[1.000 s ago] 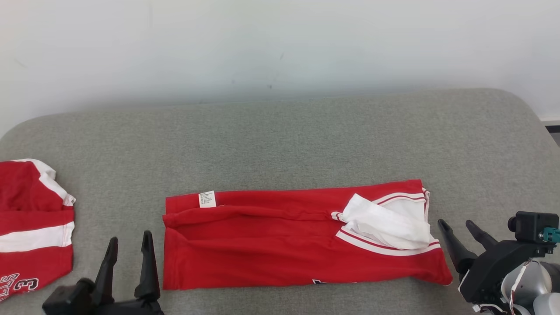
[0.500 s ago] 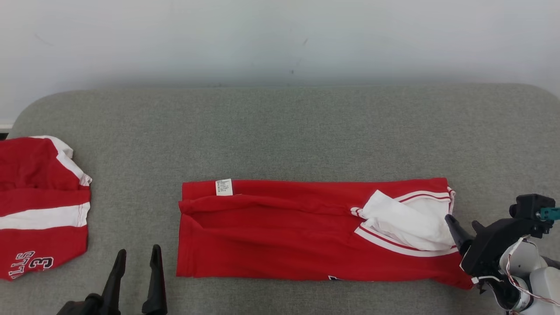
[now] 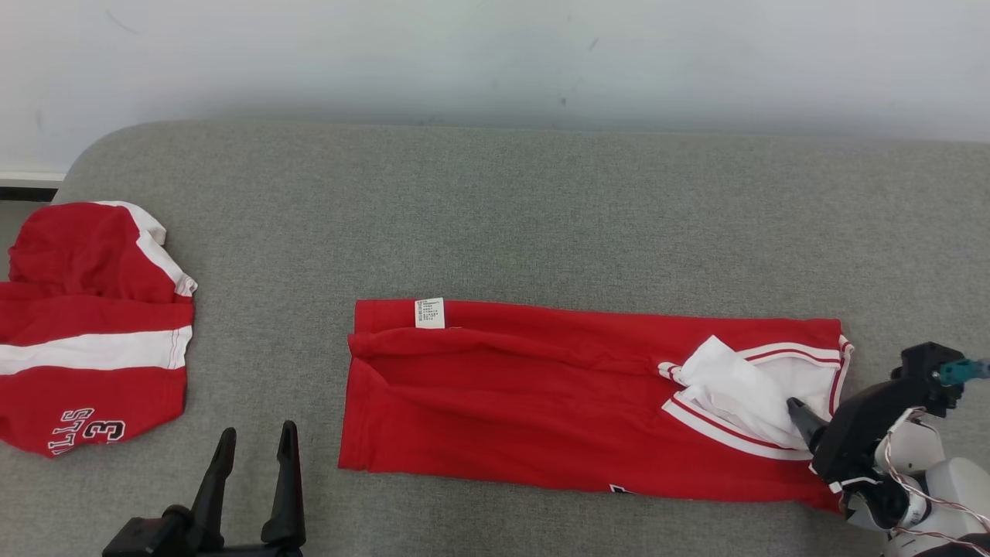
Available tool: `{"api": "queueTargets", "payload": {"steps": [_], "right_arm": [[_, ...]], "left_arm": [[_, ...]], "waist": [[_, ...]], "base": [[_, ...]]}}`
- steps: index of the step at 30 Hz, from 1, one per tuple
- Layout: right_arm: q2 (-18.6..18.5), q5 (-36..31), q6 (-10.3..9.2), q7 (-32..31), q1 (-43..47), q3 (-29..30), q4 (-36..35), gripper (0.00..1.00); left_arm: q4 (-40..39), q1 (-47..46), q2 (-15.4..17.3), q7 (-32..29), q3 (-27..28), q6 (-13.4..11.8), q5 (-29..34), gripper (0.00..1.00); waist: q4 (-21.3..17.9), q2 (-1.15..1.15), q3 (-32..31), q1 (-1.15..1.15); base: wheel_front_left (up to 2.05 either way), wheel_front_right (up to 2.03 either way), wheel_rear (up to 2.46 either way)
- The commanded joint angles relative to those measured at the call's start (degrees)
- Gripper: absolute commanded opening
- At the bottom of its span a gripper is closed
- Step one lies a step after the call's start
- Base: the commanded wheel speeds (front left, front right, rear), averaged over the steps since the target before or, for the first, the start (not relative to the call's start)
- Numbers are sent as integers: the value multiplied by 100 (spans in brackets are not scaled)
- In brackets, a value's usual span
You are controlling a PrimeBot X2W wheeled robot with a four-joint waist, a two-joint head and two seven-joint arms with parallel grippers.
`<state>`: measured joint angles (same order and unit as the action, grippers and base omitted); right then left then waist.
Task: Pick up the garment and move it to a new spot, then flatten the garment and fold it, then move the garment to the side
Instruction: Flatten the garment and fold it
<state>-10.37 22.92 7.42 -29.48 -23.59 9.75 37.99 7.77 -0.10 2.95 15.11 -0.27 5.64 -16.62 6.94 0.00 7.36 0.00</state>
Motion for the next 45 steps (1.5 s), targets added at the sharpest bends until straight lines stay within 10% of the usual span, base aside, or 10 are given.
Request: {"api": "queueTargets", "payload": {"steps": [1, 6, 23, 29, 45], "right_arm": [[227, -30, 15, -183, 125, -196, 198, 100], [301, 49, 23, -57, 103, -440, 203, 0], [-801, -1327, -2, 755, 80, 863, 89, 0], [-622, -2199, 0, 822, 117, 1360, -401, 0], [383, -1391, 0, 136, 363, -1385, -1711, 0]], "left_arm": [[5, -72, -8, 4, 18, 31, 0, 100], [-6, -22, -8, 3, 73, 20, -9, 100], [68, 62, -7, 4, 70, 30, 11, 100], [42, 30, -7, 3, 123, 58, 40, 100], [134, 61, -7, 4, 206, 66, 12, 100]], "waist": [[11, 0, 9, 0], [-49, 0, -18, 0], [-315, 0, -241, 0], [-399, 0, -255, 0], [-426, 0, -472, 0]], "base": [[0, 0, 0], [0, 0, 0], [0, 0, 0], [0, 0, 0], [0, 0, 0]]}}
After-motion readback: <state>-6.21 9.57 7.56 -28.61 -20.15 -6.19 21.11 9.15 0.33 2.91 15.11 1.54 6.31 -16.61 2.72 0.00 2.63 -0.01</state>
